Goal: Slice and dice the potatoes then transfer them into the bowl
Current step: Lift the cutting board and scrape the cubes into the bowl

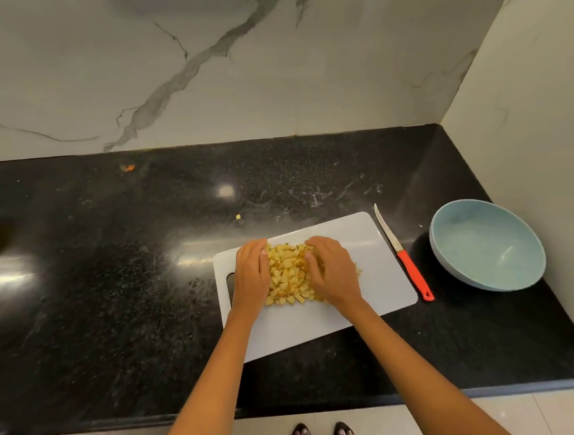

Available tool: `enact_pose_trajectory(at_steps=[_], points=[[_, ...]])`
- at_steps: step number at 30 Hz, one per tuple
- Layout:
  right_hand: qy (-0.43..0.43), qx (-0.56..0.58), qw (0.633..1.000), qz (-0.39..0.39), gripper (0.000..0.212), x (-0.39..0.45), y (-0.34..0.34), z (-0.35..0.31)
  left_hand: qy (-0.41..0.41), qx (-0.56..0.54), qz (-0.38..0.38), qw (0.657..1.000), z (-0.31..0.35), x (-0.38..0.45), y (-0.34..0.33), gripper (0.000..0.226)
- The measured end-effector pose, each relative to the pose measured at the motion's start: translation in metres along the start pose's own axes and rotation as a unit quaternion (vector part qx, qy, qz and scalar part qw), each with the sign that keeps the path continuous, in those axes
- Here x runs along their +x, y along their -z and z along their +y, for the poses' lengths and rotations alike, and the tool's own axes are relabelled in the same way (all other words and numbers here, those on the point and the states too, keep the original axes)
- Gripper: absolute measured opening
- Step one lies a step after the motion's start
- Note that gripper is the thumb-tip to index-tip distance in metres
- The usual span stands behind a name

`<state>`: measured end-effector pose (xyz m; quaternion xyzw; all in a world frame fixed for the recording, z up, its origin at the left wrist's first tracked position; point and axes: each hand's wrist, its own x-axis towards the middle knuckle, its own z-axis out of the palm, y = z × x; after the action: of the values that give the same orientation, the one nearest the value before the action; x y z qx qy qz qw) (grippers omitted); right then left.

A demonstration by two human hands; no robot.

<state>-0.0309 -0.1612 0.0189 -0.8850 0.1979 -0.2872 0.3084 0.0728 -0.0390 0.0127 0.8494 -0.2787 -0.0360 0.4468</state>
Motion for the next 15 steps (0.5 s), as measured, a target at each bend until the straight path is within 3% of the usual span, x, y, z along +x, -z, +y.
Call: enact_pose_trajectory(at_steps=[5, 11, 15], points=[[0.072, -0.038, 0.996, -0.033, 0.020, -0.005, 0.003, 0.011, -0.049, 0.000, 0.012, 0.999, 0.006, -0.005, -0.011, 0.049], [0.006, -0.034, 0.999, -0.013, 0.014, -0.005, 0.023, 0.030, -0.092, 0.031, 0.021, 0.995, 0.023, -0.018, -0.027, 0.039], [-0.060, 0.010, 0.998, 0.022, 0.011, -0.006, 0.030, 0.034, -0.157, 0.067, -0.015, 0.985, 0.041, -0.026, -0.047, 0.035]])
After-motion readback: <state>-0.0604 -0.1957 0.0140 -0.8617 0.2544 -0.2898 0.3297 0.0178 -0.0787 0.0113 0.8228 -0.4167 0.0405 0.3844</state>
